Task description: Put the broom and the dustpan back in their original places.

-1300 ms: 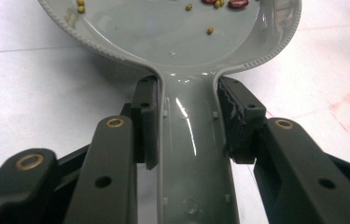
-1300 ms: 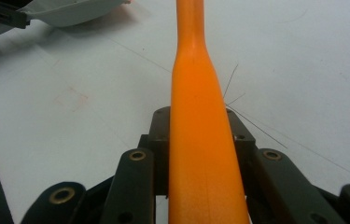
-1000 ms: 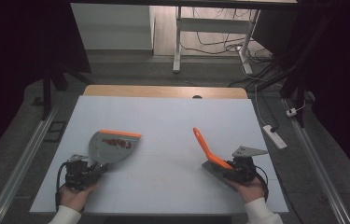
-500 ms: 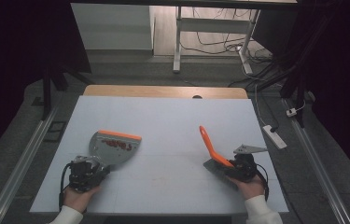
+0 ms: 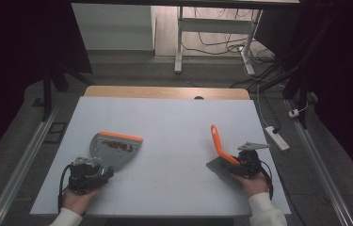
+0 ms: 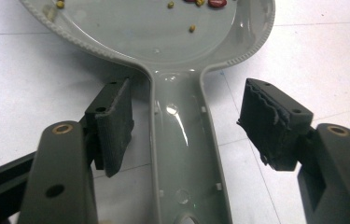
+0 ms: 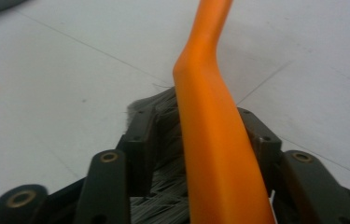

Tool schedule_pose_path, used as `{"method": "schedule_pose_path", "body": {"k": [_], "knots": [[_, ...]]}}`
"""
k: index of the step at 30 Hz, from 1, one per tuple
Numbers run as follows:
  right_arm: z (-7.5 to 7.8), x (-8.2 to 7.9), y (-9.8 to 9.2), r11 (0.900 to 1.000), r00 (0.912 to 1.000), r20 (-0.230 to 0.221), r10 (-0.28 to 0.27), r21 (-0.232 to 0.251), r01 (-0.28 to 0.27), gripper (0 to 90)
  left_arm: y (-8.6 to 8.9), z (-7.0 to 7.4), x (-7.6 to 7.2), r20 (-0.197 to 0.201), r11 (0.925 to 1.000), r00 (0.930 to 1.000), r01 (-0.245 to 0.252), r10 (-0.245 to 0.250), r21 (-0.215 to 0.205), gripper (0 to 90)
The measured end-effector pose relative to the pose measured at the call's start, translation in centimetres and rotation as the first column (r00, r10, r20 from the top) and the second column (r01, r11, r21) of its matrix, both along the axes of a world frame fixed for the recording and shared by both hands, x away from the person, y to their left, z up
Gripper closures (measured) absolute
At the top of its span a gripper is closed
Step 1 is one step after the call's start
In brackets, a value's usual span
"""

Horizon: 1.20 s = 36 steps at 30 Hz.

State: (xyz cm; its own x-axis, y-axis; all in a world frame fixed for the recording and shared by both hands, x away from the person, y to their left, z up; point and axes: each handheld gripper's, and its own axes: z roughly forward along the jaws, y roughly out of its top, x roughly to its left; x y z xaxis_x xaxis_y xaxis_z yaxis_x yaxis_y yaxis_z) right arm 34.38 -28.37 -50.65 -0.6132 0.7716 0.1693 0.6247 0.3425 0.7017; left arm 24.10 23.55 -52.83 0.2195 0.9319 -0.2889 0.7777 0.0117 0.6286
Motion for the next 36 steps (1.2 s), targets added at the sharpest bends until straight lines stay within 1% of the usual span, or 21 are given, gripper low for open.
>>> {"method": "schedule_pose_path", "body": {"k": [3,7,9,11,14,16,18,20,23,26,28,30,32,34,36], "knots": [[-0.2,0.4,-0.2,1.000,0.9999,-0.013,0.000,0.002,0.000,49.2,0.1,0.1,0.0,0.002,1.0000,1.0000,0.005,-0.005,-0.003,34.1],[-0.3,0.7,-0.2,1.000,0.9998,-0.019,-0.007,-0.027,0.006,43.7,0.1,0.1,-0.1,0.003,1.0000,1.0000,0.006,-0.006,-0.005,33.2],[-0.4,0.9,-0.2,0.999,0.9998,-0.012,-0.013,-0.047,0.013,42.0,0.1,0.2,-0.1,0.004,0.9999,1.0000,0.008,-0.008,-0.013,32.8],[-0.4,1.0,-0.1,0.998,0.9997,-0.013,-0.023,-0.055,0.022,40.1,0.1,0.3,-0.2,0.006,0.9998,0.9999,0.011,-0.011,-0.016,32.0],[-0.2,1.0,0.1,0.994,0.9994,0.021,-0.027,-0.102,0.029,40.2,0.2,0.5,-0.3,0.011,0.9998,0.9998,0.016,-0.016,-0.013,31.8],[-0.1,0.9,0.2,0.995,0.9993,0.028,-0.024,-0.098,0.027,40.2,0.4,0.7,-0.4,0.021,0.9998,0.9997,0.015,-0.014,-0.015,32.5],[0.1,0.8,0.2,0.996,0.9990,0.040,-0.022,-0.091,0.025,40.0,0.6,1.1,-0.6,0.034,0.9998,0.9993,0.017,-0.017,-0.006,32.8],[0.4,0.5,0.2,0.996,0.9979,0.061,-0.021,-0.080,0.026,40.3,0.7,1.4,-0.8,0.052,0.9997,0.9984,0.023,-0.023,0.008,33.3],[1.0,0.1,0.1,0.999,0.9965,0.083,0.004,-0.054,0.001,42.4,0.6,2.0,-1.0,0.081,0.9981,0.9951,0.055,-0.057,0.028,34.3],[1.4,-0.5,0.2,0.998,0.9935,0.106,0.040,-0.044,-0.035,43.1,0.3,2.4,-1.0,0.107,0.9938,0.9888,0.100,-0.104,0.049,35.5],[1.5,-0.8,0.3,0.997,0.9906,0.121,0.064,-0.038,-0.060,43.2,0.0,2.6,-0.8,0.121,0.9892,0.9833,0.128,-0.136,0.071,36.2],[1.5,-1.1,0.4,0.996,0.9877,0.128,0.090,-0.037,-0.086,43.4,-0.4,2.7,-0.6,0.128,0.9832,0.9762,0.166,-0.175,0.075,36.7],[1.4,-1.2,0.6,0.993,0.9844,0.131,0.117,-0.040,-0.113,43.5,-0.8,2.7,-0.1,0.127,0.9745,0.9668,0.215,-0.222,0.064,37.0],[1.3,-1.4,0.9,0.990,0.9819,0.128,0.139,-0.046,-0.134,43.6,-1.4,2.6,0.5,0.122,0.9631,0.9555,0.263,-0.268,0.055,36.9],[1.2,-1.5,1.2,0.987,0.9782,0.134,0.159,-0.060,-0.152,43.6,-2.0,2.4,1.1,0.118,0.9506,0.9434,0.305,-0.310,0.060,36.9]]}}
